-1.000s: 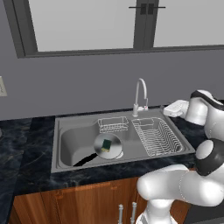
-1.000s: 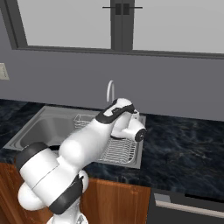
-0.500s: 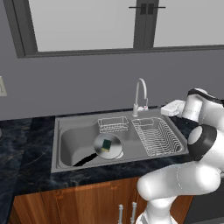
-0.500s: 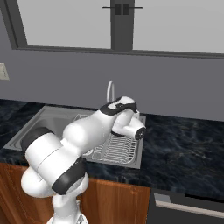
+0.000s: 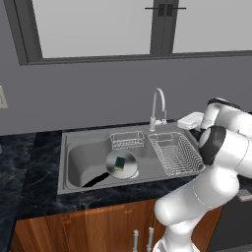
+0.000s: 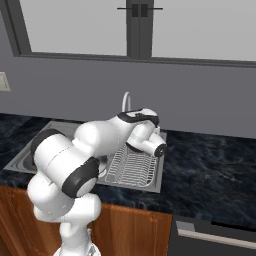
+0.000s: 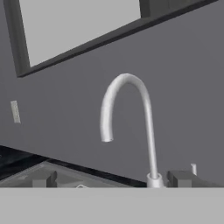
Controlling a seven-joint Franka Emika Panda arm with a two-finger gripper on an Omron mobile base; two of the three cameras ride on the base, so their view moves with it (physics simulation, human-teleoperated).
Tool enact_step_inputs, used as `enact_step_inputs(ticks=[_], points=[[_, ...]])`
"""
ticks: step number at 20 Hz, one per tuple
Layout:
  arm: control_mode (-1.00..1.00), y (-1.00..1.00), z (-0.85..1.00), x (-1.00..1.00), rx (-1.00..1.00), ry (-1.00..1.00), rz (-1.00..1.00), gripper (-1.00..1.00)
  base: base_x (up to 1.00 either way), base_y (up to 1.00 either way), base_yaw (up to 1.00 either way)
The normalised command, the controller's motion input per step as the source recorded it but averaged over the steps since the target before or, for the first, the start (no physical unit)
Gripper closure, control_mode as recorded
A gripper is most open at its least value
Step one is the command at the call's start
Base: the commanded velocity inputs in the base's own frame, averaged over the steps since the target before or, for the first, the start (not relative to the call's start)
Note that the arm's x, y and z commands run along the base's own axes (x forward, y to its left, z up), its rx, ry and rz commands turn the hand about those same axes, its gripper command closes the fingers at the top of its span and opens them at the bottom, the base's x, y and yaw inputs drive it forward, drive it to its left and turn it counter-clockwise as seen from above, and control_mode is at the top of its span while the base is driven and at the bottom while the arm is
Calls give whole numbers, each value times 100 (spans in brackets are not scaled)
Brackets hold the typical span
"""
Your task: Pick the pan and sponge and place them into the sink. Then turn on the water.
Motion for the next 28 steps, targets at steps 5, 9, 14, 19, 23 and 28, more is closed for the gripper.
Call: enact_step_inputs(ticks=[5,9,14,19,23,28], points=[[-100,-8,-12,25,0,0,0,-100,0,0,0],[-100,-4,-10,29,0,0,0,-100,0,0,0],[-100,0,-9,28,0,0,0,-100,0,0,0],[-100,-2,-10,25,0,0,0,-100,0,0,0],[-100,-4,-13,22,0,0,0,-100,0,0,0],[-100,-1,-10,22,0,0,0,-100,0,0,0]])
